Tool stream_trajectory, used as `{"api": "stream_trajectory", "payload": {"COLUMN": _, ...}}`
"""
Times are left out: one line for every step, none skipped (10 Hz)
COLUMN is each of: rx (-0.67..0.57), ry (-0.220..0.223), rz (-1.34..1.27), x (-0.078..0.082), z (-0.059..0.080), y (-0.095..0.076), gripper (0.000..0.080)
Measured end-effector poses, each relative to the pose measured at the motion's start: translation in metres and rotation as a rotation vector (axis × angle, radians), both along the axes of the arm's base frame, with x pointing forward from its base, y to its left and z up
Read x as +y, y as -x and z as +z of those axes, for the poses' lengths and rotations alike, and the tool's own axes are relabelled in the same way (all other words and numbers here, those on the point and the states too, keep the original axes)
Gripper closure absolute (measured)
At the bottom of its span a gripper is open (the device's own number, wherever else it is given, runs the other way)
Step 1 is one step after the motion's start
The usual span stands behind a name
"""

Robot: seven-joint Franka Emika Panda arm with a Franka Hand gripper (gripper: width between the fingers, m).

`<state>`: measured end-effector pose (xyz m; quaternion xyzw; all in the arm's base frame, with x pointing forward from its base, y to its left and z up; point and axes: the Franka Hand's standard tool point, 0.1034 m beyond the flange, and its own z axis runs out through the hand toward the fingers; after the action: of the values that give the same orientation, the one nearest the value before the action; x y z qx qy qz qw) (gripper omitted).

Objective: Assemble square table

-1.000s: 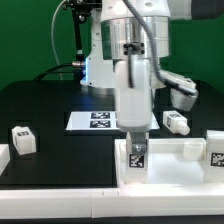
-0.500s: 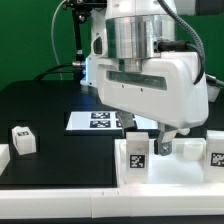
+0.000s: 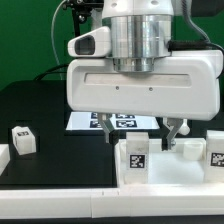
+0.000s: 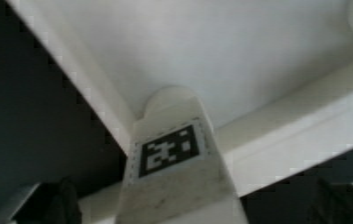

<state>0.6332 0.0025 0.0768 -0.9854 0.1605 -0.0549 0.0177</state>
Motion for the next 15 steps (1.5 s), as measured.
{"api": "stream_trajectory", "payload": {"rx": -0.011, "ry": 0.008, "rz": 0.035, "x": -0.0005, "z": 0.0008, "y": -0.0013, "gripper": 0.0151}}
{"api": "stream_trajectory", "payload": {"rx": -0.010, "ry": 0.009, "rz": 0.040, "x": -0.0011, "z": 0.0005, "y": -0.0011, "gripper": 0.0151}}
{"api": "stream_trajectory", "payload": {"rx": -0.010, "ry": 0.006, "rz": 0.016, "x": -0.0010, "z": 0.0004, "y": -0.0011, "gripper": 0.0180}}
{"api": "stream_trajectory", "payload": {"rx": -0.010, "ry": 0.005, "rz": 0.003, "x": -0.0011, "z": 0.0004, "y": -0.0011, "gripper": 0.0180}}
{"api": "stream_trajectory", "payload": {"rx": -0.009, "ry": 0.001, "rz": -0.029, "x": -0.0011, "z": 0.0004, "y": -0.0011, "gripper": 0.0359}}
{"api": "stream_trajectory", "payload": {"rx": -0.008, "ry": -0.011, "rz": -0.110, "x": -0.0005, "z": 0.0002, "y": -0.0010, "gripper": 0.0359}}
{"api": "stream_trajectory", "payload": {"rx": -0.006, "ry": -0.019, "rz": -0.215, "x": -0.0010, "z": -0.0001, "y": -0.0009, "gripper": 0.0516}}
{"api": "stream_trajectory", "payload": {"rx": -0.005, "ry": -0.019, "rz": -0.314, "x": -0.0005, "z": 0.0000, "y": -0.0009, "gripper": 0.0515}}
{"api": "stream_trajectory", "payload": {"rx": -0.005, "ry": -0.032, "rz": -0.424, "x": -0.0013, "z": -0.0001, "y": -0.0010, "gripper": 0.0515}}
{"api": "stream_trajectory", "payload": {"rx": 0.002, "ry": -0.053, "rz": -0.579, "x": -0.0018, "z": -0.0002, "y": -0.0011, "gripper": 0.0515}}
{"api": "stream_trajectory", "payload": {"rx": 0.008, "ry": -0.078, "rz": -0.757, "x": -0.0026, "z": -0.0001, "y": -0.0017, "gripper": 0.0515}}
{"api": "stream_trajectory", "payload": {"rx": 0.010, "ry": -0.121, "rz": -0.921, "x": -0.0033, "z": -0.0001, "y": -0.0009, "gripper": 0.0515}}
{"api": "stream_trajectory", "payload": {"rx": 0.012, "ry": -0.158, "rz": -1.032, "x": -0.0035, "z": 0.0003, "y": 0.0006, "gripper": 0.0515}}
{"api": "stream_trajectory", "payload": {"rx": 0.017, "ry": -0.194, "rz": -1.147, "x": -0.0034, "z": 0.0009, "y": 0.0010, "gripper": 0.0515}}
{"api": "stream_trajectory", "payload": {"rx": 0.031, "ry": -0.205, "rz": -1.207, "x": -0.0029, "z": 0.0019, "y": 0.0010, "gripper": 0.0515}}
